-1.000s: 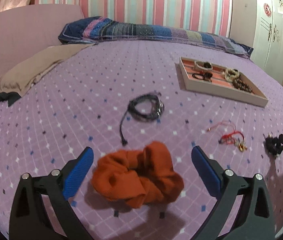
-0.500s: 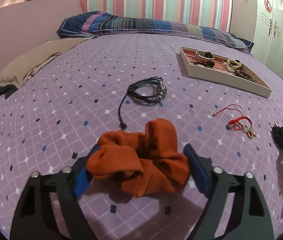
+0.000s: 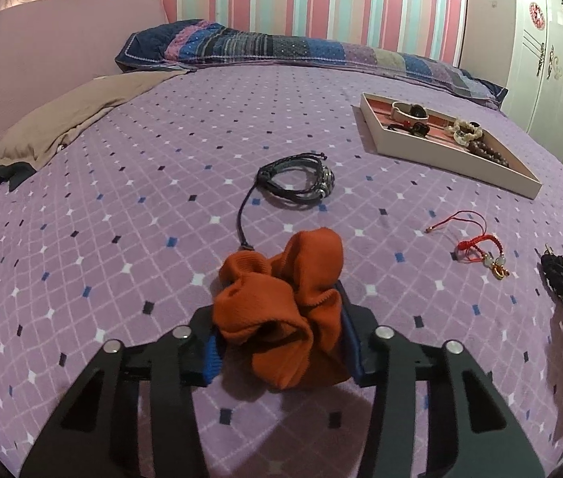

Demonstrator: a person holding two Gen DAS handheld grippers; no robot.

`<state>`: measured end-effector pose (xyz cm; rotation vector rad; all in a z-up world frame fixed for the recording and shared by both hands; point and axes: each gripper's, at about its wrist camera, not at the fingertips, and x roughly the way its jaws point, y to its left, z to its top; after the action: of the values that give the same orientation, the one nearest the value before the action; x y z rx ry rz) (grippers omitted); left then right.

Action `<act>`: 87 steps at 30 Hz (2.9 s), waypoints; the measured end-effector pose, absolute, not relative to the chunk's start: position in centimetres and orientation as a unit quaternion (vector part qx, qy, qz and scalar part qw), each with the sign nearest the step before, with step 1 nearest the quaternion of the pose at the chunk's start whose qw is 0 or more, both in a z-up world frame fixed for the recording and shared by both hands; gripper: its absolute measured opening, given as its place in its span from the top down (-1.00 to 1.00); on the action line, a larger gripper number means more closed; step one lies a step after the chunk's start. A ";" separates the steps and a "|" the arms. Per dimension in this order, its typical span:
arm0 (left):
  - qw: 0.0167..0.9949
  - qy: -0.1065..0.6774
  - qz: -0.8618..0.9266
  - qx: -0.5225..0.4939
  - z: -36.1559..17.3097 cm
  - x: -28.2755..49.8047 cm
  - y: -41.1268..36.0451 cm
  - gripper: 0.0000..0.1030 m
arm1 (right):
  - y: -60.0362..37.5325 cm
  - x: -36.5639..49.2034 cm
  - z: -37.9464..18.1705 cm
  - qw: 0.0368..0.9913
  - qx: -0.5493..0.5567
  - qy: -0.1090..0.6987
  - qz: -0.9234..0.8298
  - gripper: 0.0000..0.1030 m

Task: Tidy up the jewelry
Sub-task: 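Grasp the orange scrunchie with the left tool while the right tool grasps the black scrunchie, then carry both scrunchies over the tray with both tools, then open both tools to drop the scrunchies into the tray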

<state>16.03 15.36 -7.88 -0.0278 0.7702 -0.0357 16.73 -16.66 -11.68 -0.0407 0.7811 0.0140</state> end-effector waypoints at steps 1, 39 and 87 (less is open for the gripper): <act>0.926 0.376 -0.016 -0.014 -7.9 16.1 15.4 0.15 | -16.6 16.7 -11.7 0.924 -0.020 0.381 0.009 0.52; 0.934 0.346 -0.088 0.019 -0.3 24.2 4.0 0.41 | -20.8 22.2 -4.2 0.948 0.002 0.318 0.023 0.74; 0.900 0.430 -0.065 0.043 -5.7 45.7 -5.6 0.02 | -25.1 44.2 -8.2 0.910 0.014 0.414 -0.018 0.07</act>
<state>45.70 -5.61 -5.70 0.0892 0.8893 -0.1354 44.18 -25.14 -8.24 0.0289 0.8545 -0.0378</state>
